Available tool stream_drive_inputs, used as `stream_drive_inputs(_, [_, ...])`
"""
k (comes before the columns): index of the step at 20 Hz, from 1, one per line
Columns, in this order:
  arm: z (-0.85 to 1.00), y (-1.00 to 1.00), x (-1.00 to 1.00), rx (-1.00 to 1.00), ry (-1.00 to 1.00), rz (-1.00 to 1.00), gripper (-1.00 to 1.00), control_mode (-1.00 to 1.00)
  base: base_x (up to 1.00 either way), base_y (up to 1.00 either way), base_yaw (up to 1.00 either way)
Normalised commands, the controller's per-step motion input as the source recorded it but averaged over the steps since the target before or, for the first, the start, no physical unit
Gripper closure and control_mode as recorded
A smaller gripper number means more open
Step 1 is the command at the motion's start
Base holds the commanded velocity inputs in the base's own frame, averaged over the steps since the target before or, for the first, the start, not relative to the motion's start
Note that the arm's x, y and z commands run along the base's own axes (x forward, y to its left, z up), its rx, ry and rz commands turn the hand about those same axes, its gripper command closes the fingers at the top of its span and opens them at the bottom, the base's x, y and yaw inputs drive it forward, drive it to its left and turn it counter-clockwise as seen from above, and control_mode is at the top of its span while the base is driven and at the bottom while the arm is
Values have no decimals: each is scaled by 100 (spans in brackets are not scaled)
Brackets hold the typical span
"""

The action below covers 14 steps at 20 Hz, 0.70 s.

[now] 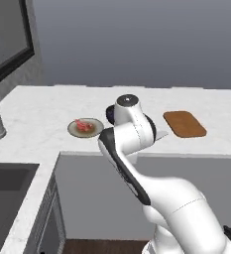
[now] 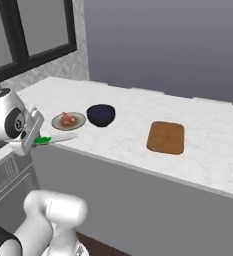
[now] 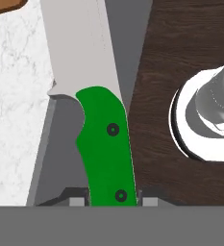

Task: Pick up the knife from the drawer and place it on the cutting board. Then place the meat from the plate to the cutting board.

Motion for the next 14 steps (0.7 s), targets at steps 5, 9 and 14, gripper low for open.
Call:
stream_drive_inputs(5, [0,0,0,0,0,0,100,100,54,57,-38])
stream_drive_inputs(9, [0,0,0,0,0,0,100,100,55,20,-28])
stream_drive_inputs(14, [0,0,0,0,0,0,100,100,25,0,-17])
